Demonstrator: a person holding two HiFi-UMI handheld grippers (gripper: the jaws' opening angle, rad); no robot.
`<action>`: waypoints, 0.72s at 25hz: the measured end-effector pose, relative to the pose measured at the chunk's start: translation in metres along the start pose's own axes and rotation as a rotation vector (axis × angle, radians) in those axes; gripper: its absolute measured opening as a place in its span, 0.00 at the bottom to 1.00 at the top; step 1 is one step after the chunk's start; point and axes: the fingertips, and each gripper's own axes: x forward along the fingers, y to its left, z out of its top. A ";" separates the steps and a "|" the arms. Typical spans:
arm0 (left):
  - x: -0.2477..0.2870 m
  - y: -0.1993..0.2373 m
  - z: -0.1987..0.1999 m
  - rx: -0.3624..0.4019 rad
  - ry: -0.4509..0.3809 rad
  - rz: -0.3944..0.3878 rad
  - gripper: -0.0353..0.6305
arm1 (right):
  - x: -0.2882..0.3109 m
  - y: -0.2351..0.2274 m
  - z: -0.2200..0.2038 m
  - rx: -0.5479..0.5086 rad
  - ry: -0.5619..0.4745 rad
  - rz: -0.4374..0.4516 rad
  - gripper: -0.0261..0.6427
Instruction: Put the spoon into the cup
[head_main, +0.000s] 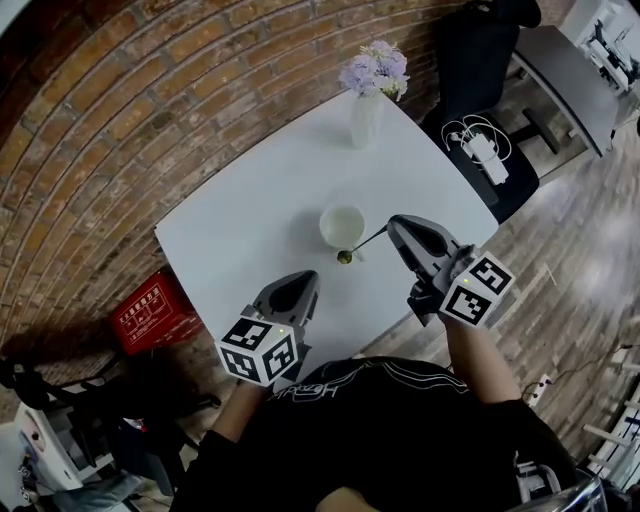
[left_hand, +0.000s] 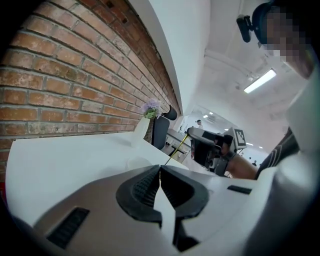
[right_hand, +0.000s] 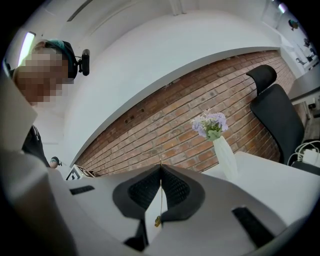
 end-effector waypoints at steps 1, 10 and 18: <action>0.001 0.004 -0.001 -0.006 0.003 0.003 0.06 | 0.005 -0.002 0.000 0.002 -0.002 0.002 0.04; 0.015 0.042 -0.009 -0.060 0.014 0.058 0.06 | 0.040 -0.037 -0.007 0.012 0.013 -0.008 0.04; 0.023 0.071 -0.020 -0.108 0.037 0.094 0.06 | 0.067 -0.063 -0.039 0.007 0.068 -0.030 0.04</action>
